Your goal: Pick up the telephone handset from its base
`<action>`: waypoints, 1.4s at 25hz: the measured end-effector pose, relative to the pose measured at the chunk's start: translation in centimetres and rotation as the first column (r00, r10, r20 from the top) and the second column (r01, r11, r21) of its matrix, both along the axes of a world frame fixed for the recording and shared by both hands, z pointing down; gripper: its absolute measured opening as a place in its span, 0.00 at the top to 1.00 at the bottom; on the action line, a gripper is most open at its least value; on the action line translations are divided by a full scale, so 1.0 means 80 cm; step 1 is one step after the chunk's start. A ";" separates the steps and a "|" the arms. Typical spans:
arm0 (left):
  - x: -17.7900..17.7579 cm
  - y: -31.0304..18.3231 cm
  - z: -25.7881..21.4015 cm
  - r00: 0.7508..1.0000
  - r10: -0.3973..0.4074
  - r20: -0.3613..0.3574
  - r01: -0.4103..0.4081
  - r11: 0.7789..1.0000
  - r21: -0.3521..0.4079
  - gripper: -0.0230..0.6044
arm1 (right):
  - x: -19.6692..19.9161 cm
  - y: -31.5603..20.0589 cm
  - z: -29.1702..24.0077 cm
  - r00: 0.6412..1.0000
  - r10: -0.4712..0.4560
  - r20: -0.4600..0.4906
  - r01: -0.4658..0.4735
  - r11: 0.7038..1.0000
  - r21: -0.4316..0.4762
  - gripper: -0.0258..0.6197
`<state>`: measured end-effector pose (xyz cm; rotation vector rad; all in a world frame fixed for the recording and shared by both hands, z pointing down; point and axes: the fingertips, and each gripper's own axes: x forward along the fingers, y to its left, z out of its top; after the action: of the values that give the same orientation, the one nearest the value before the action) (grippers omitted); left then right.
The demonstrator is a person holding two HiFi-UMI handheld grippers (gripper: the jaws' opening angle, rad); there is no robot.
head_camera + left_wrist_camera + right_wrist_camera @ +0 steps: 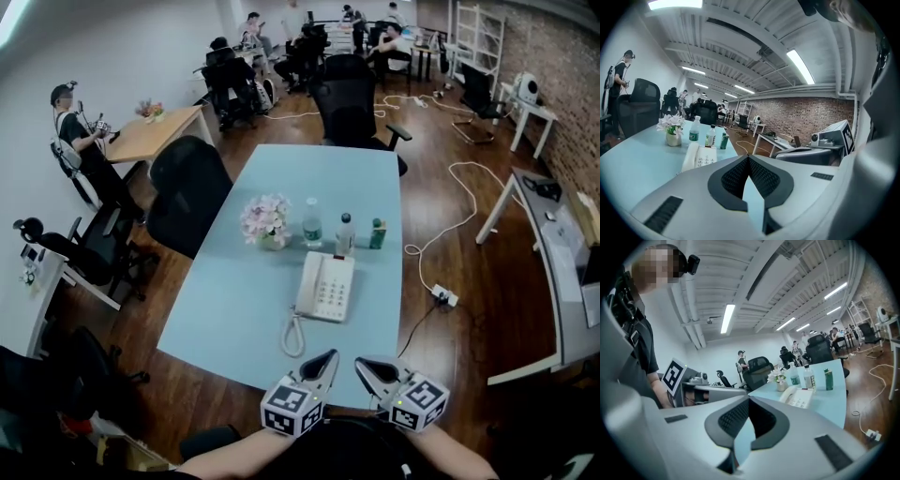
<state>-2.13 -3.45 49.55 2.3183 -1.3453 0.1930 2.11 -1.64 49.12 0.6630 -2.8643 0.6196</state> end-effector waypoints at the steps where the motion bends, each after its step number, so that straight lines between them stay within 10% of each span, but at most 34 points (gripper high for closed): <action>1: -0.006 -0.006 0.001 1.000 0.011 -0.001 -0.011 1.000 -0.003 0.96 | -0.005 -0.007 0.000 1.000 0.015 0.001 -0.015 1.000 -0.004 0.94; 20: -0.105 -0.092 0.031 0.988 0.154 0.004 -0.154 0.987 -0.045 0.96 | -0.085 -0.076 0.011 0.974 0.225 -0.024 -0.226 0.974 -0.036 0.94; 35: -0.144 -0.136 0.057 0.999 -0.031 0.027 0.033 0.997 -0.067 0.96 | -0.109 -0.108 0.008 0.997 0.066 -0.034 -0.068 0.996 -0.055 0.94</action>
<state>-13.68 -14.34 54.14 2.2439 -1.3665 0.2552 -6.59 -10.29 49.76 0.7561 -2.7938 0.6900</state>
